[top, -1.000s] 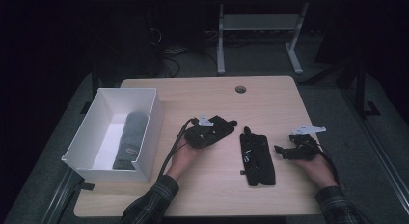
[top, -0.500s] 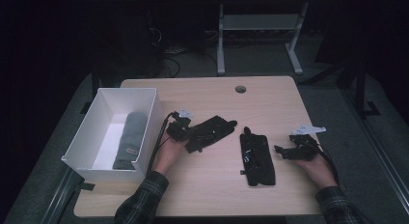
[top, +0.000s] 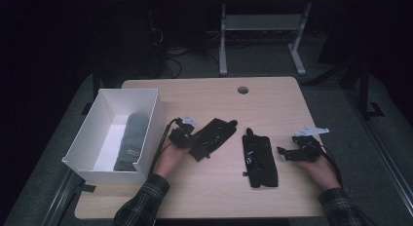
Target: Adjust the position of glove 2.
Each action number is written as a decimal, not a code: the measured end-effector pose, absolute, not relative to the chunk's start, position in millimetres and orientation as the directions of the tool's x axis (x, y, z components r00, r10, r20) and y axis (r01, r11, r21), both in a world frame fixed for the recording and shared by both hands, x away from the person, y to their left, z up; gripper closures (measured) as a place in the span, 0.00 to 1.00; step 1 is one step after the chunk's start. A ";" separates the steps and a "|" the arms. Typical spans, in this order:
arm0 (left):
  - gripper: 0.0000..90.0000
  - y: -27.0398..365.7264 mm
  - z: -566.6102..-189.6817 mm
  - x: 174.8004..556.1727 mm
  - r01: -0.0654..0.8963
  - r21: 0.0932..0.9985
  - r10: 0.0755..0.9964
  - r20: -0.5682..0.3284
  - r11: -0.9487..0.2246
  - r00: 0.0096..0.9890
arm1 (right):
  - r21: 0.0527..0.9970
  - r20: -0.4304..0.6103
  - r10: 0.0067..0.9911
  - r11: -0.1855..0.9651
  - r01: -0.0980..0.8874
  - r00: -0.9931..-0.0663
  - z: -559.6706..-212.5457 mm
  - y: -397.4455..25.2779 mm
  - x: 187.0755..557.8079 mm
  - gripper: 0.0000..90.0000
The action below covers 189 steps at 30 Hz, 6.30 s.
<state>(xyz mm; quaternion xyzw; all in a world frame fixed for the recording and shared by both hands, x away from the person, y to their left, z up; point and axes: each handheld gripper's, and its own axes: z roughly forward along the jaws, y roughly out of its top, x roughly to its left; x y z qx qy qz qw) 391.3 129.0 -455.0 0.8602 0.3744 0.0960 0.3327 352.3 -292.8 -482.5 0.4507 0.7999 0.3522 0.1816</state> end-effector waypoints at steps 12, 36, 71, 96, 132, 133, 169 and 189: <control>1.00 125.7 -453.6 354.7 0.563 0.623 0.624 -0.150 -0.542 0.767 | 0.727 0.030 0.851 0.342 0.595 -0.525 -482.4 -292.4 352.2 0.21; 0.77 131.3 -439.1 364.1 0.552 0.680 0.654 -0.138 -0.484 0.744 | 0.727 0.035 0.853 0.336 0.599 -0.521 -482.4 -291.4 352.0 0.21; 0.98 133.5 -457.1 378.6 0.606 0.670 0.650 -0.236 -0.429 0.722 | 0.746 0.038 0.805 0.372 0.553 -0.593 -468.3 -285.7 341.3 0.89; 0.98 143.1 -438.1 374.0 0.635 0.708 0.577 -0.391 -0.310 0.717 | 0.682 0.151 0.599 0.513 0.522 -0.786 -468.3 -238.6 329.9 0.99; 0.99 113.9 -408.9 378.1 0.598 0.758 0.462 -0.447 -0.259 0.766 | 0.712 0.180 0.508 0.524 0.468 -0.842 -470.3 -174.1 344.3 1.00; 0.99 113.9 -409.0 378.0 0.599 0.758 0.462 -0.447 -0.260 0.766 | 0.714 0.177 0.505 0.525 0.463 -0.845 -470.5 -171.5 344.8 1.00; 1.00 82.4 -438.4 360.9 0.576 0.714 0.430 -0.409 -0.399 0.805 | 0.743 0.146 0.581 0.470 0.477 -0.801 -462.9 -179.9 353.2 0.77; 1.00 85.6 -451.6 339.7 0.513 0.596 0.485 -0.226 -0.617 0.845 | 0.735 0.073 0.730 0.421 0.531 -0.679 -476.4 -208.5 360.5 0.39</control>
